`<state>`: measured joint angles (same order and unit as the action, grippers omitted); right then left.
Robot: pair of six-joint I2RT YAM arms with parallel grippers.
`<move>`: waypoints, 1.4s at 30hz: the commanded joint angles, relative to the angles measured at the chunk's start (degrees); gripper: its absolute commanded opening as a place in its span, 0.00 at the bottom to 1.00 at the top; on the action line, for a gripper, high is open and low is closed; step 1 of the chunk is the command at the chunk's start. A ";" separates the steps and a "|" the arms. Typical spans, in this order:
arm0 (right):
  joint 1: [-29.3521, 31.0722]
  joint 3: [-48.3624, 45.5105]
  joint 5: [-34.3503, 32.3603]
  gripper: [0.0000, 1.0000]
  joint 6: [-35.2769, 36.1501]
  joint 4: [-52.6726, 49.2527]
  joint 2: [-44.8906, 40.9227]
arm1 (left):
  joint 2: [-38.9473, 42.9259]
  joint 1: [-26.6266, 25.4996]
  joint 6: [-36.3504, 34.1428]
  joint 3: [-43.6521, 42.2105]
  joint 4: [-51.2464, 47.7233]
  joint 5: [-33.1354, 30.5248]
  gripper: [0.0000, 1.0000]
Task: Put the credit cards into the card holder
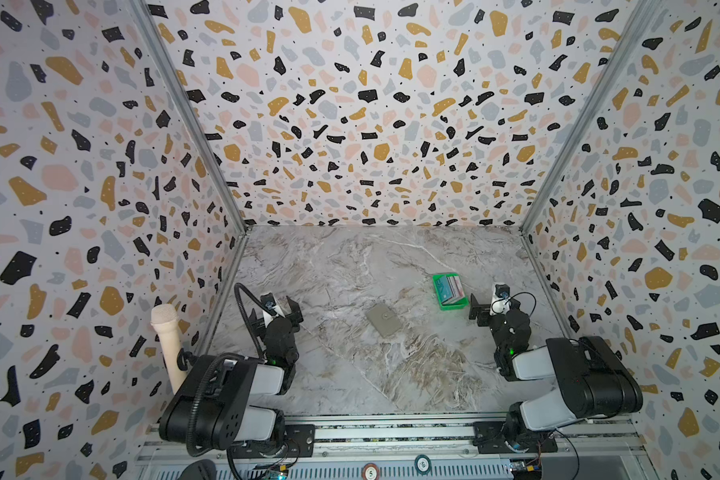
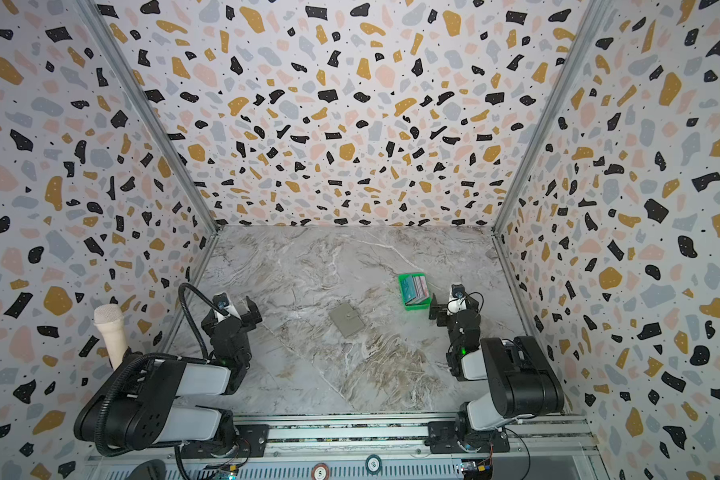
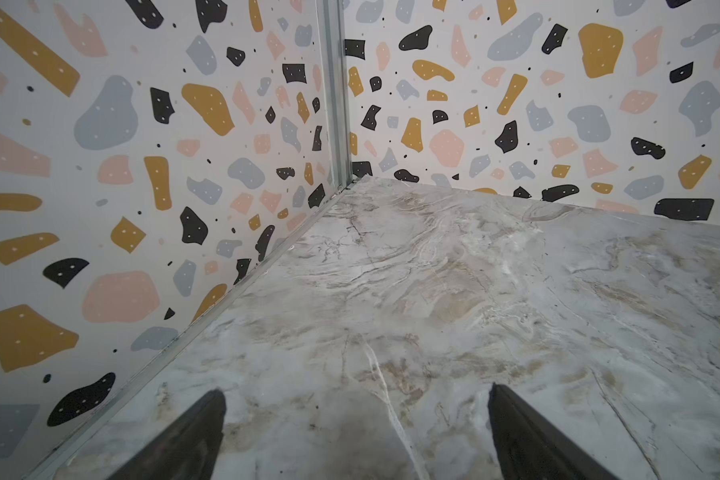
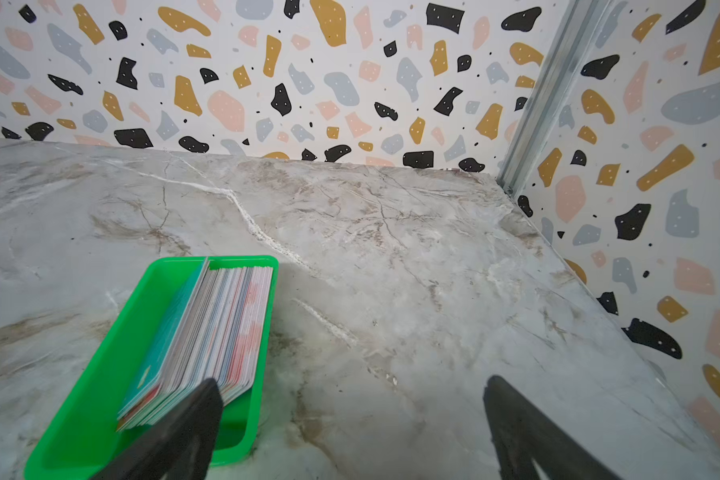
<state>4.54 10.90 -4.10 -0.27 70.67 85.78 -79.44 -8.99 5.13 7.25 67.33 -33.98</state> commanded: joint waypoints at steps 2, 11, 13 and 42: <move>0.28 1.23 -0.57 0.99 0.41 0.17 -0.36 | -0.07 0.38 -0.59 1.02 2.83 -0.92 1.00; 0.27 1.15 -0.50 0.99 0.40 0.17 -0.40 | -0.01 0.44 -0.56 1.02 2.81 -0.92 1.00; 0.23 1.19 -0.48 0.99 0.45 0.16 -0.41 | -0.10 0.42 -0.55 1.04 2.81 -0.92 1.00; -0.98 0.72 1.68 0.99 -0.38 0.54 -0.61 | -0.24 0.38 -0.49 1.06 2.85 -0.99 1.00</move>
<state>4.12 10.90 -3.79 -0.12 70.67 85.78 -79.44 -8.99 5.13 7.25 67.33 -33.98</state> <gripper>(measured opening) 0.991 0.998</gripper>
